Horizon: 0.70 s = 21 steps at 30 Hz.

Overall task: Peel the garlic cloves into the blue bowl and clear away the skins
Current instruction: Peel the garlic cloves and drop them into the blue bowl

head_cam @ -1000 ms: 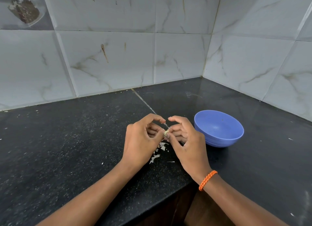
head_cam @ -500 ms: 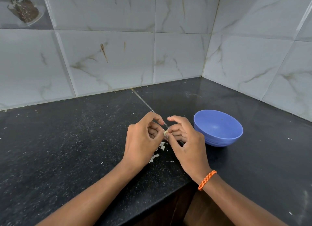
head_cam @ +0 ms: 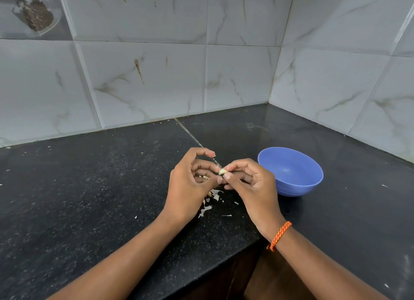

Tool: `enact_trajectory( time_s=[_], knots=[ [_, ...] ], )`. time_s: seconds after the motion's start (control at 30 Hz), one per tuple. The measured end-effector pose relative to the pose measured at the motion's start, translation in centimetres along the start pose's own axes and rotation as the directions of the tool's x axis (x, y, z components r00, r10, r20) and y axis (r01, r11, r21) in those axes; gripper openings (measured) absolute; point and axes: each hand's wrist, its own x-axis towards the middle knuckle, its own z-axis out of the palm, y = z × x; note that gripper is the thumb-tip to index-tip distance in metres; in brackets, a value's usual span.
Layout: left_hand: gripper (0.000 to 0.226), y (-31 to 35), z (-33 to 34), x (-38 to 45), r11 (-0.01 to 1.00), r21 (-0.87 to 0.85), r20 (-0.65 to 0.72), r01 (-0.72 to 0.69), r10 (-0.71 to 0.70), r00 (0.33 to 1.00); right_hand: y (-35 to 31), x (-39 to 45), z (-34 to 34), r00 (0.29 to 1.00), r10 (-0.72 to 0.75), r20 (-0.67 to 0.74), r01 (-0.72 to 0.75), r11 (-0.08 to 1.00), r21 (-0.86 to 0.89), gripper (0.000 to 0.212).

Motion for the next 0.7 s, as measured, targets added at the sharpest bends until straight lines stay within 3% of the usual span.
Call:
enact_trajectory(
  time_s=[0.2, 0.7],
  knots=[
    [0.049, -0.07, -0.12, 0.09, 1.0, -0.009, -0.014, 0.005, -0.005, 1.0, 0.33, 0.07, 0.04, 1.0, -0.011, -0.011, 0.01, 0.998, -0.068, 0.013],
    [0.042, 0.34, 0.1, -0.19, 0.996, -0.075, -0.07, 0.044, -0.05, 0.996, 0.2, -0.49, 0.59, 0.971, -0.238, -0.037, 0.196, 0.87, -0.453, 0.007]
  ],
)
